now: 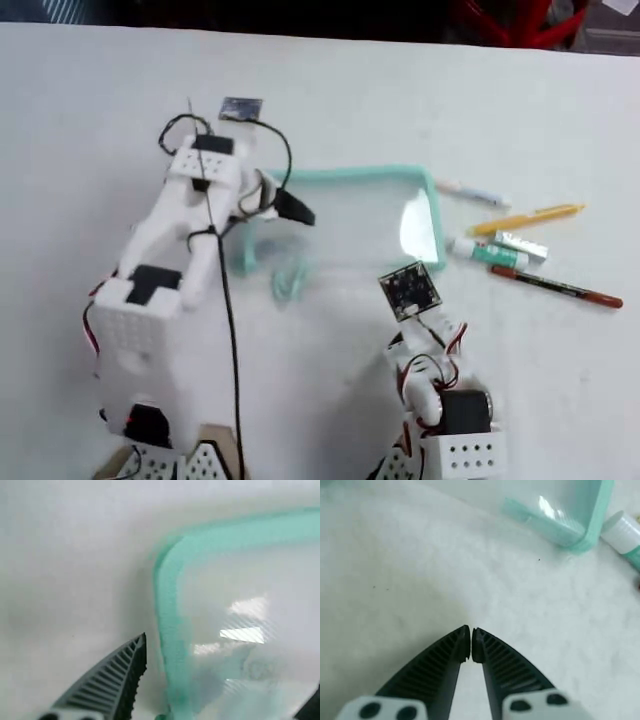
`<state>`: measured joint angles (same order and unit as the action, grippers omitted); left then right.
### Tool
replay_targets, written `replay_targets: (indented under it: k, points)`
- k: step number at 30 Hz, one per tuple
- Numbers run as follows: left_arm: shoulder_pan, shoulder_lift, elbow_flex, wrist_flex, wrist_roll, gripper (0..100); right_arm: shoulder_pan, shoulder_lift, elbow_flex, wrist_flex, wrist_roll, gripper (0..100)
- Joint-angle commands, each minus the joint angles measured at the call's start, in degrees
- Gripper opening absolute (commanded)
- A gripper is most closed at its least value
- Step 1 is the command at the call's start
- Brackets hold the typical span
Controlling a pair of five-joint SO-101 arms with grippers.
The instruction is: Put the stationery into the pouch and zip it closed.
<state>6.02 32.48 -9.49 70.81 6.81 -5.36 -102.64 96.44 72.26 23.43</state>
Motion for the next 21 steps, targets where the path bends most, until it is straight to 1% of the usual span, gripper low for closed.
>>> replay_targets:
  k: [1, 2, 4, 10, 12, 15, 18, 21]
  points:
    - [4.1, 2.0, -5.3, 3.3, 0.1, 48, 0.0, -0.3, 0.4, 0.4, 0.4, 2.1]
    - [4.4, 2.9, -6.3, 4.0, 0.3, 48, 0.0, -0.3, 0.4, 0.4, 0.4, 2.1]
    - [4.3, 4.0, -8.1, 5.1, 0.3, 42, 0.0, -0.3, 0.4, 0.4, 0.4, 2.1]
    - [4.1, 6.4, -12.8, 9.3, 0.1, 13, 0.0, -0.3, 0.4, 0.4, 0.4, 2.1]
    - [4.3, 6.1, -14.5, 11.5, 0.0, 5, 0.0, -0.3, 0.4, 0.4, 0.3, 2.1]
    - [4.3, 6.1, -19.5, 17.1, -1.9, 6, 0.0, -0.3, 0.4, 0.4, 0.3, 2.1]
    - [4.3, 6.1, -25.7, 24.1, -2.8, 3, 0.0, -0.3, 0.4, 0.4, 0.3, 2.1]
    - [4.4, 6.7, -31.1, 28.8, -6.3, 2, 0.0, -0.3, 0.4, 0.4, 0.3, 2.1]
